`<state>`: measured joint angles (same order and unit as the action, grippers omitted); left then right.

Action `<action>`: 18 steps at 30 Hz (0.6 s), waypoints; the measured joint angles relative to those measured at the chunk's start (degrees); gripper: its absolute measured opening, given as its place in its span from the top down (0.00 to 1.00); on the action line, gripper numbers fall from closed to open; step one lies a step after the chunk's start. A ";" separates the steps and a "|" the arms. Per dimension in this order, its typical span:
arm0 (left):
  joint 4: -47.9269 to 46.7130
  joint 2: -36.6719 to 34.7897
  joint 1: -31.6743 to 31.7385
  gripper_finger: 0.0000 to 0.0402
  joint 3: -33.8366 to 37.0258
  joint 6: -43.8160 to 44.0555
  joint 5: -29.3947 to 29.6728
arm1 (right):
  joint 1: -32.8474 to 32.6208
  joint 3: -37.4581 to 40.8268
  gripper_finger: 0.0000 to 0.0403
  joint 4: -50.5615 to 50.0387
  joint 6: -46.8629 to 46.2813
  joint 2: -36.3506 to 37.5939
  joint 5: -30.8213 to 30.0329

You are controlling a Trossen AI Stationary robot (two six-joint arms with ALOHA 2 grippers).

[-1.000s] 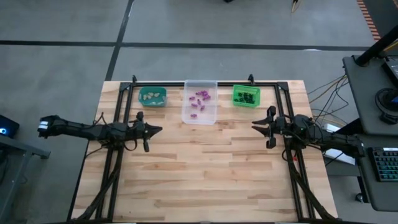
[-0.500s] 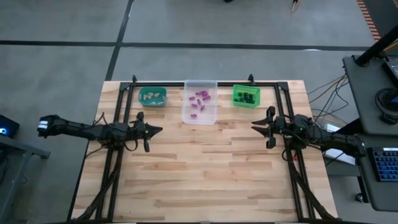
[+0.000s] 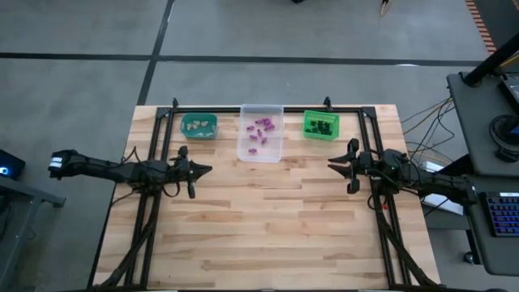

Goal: Sort Halloween decoration
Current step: Return to Home Position

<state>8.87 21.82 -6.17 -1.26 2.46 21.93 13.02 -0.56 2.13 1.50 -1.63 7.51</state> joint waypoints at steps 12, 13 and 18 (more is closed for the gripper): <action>0.00 0.00 -0.01 1.00 0.02 0.00 -0.02 | 0.00 0.00 0.78 0.02 0.02 0.00 0.00; 0.01 0.00 0.00 1.00 0.02 0.00 -0.01 | 0.00 0.00 0.78 0.02 0.01 0.00 -0.01; 0.01 0.00 0.00 1.00 0.02 0.00 -0.02 | 0.00 0.00 0.81 0.05 0.02 0.00 -0.02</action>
<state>8.88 21.82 -6.17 -1.23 2.46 21.91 13.02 -0.56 2.17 1.52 -1.63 7.49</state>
